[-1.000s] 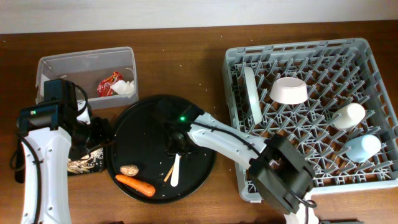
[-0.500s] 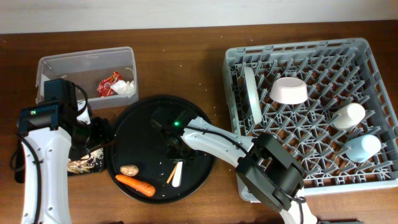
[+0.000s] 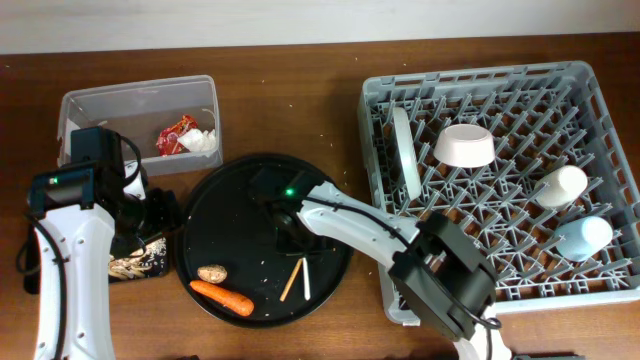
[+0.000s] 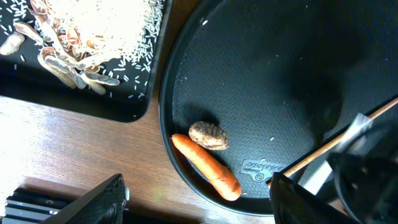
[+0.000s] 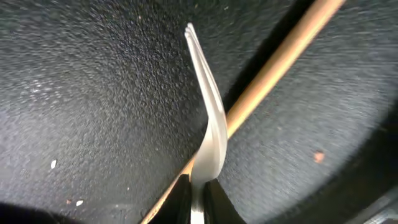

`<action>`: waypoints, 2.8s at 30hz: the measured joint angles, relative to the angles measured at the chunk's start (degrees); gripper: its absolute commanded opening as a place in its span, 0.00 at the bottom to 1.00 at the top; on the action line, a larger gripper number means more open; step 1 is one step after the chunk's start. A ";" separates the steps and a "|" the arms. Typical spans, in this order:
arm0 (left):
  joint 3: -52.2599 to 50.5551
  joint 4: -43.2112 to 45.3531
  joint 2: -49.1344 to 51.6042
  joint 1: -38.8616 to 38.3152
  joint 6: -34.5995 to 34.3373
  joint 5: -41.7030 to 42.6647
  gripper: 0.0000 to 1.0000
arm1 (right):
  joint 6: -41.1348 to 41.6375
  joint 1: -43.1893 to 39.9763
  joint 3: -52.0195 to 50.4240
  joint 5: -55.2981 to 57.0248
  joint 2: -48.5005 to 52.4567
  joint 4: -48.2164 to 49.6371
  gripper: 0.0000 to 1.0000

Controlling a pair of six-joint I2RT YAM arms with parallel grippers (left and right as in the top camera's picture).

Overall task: Sort waste into correct bins and load items into the dishwasher rack
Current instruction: 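Insert the fork upright into the rack's front-left slot, then grasp the wooden chopstick on the plate with the right gripper, then insert the chopstick into the rack beside the fork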

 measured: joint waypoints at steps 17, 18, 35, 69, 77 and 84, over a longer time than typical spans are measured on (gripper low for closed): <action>0.00 -0.11 0.00 0.00 0.00 0.00 0.74 | -14.21 -14.51 -0.46 14.82 -20.06 -22.21 0.05; 0.00 -0.24 0.00 0.00 0.00 0.00 0.74 | -14.32 -15.04 -1.81 15.74 -20.09 -22.67 0.05; 0.00 -0.48 0.00 0.00 0.00 0.00 0.74 | -15.19 -16.61 -6.67 15.67 -20.22 -18.49 0.29; 0.00 -0.61 0.00 0.00 0.00 0.02 0.74 | 7.74 -1.77 -3.69 -1.64 1.57 2.75 0.14; 0.00 -0.59 0.00 0.00 0.00 0.02 0.74 | 5.51 -4.52 -2.71 -2.71 1.79 1.99 0.08; 0.00 -0.57 0.00 0.00 0.00 0.00 0.74 | 0.31 -6.97 0.37 -2.27 1.79 -1.90 0.07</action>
